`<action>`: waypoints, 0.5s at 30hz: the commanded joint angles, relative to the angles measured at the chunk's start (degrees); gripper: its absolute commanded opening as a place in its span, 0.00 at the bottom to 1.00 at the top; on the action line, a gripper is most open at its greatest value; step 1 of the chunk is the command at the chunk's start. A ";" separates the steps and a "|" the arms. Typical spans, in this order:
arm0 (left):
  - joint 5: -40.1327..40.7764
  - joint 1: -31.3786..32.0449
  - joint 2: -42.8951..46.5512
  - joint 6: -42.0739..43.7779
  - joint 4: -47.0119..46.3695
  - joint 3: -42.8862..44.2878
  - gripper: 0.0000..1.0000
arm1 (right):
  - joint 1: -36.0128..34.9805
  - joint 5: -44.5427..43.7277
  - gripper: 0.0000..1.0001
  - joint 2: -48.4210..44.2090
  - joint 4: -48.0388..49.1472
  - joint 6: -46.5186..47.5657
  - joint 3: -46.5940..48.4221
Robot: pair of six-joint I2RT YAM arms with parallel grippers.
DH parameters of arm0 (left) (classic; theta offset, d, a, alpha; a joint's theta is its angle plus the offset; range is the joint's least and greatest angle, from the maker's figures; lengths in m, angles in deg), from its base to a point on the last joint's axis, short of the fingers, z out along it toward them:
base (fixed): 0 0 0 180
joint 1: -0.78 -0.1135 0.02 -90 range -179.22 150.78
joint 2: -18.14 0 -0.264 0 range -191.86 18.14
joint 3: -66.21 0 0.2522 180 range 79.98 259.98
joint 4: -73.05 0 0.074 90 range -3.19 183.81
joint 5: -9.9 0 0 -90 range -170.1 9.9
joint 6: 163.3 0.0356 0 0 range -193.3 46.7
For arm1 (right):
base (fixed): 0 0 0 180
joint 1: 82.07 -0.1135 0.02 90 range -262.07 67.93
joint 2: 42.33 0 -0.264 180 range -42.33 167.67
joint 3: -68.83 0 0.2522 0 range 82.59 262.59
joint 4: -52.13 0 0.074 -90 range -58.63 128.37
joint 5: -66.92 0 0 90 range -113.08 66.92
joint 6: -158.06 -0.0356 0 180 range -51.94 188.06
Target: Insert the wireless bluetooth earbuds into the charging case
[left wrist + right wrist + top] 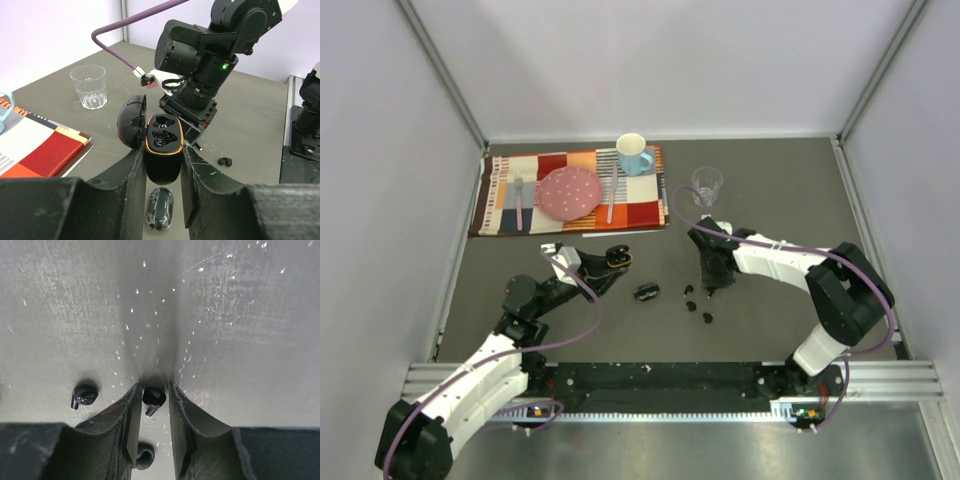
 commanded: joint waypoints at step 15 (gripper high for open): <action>0.29 -0.22 1.15 0.22 -2.00 0.77 0.00 | -1.93 -1.63 0.31 2.68 0.24 -6.23 -1.07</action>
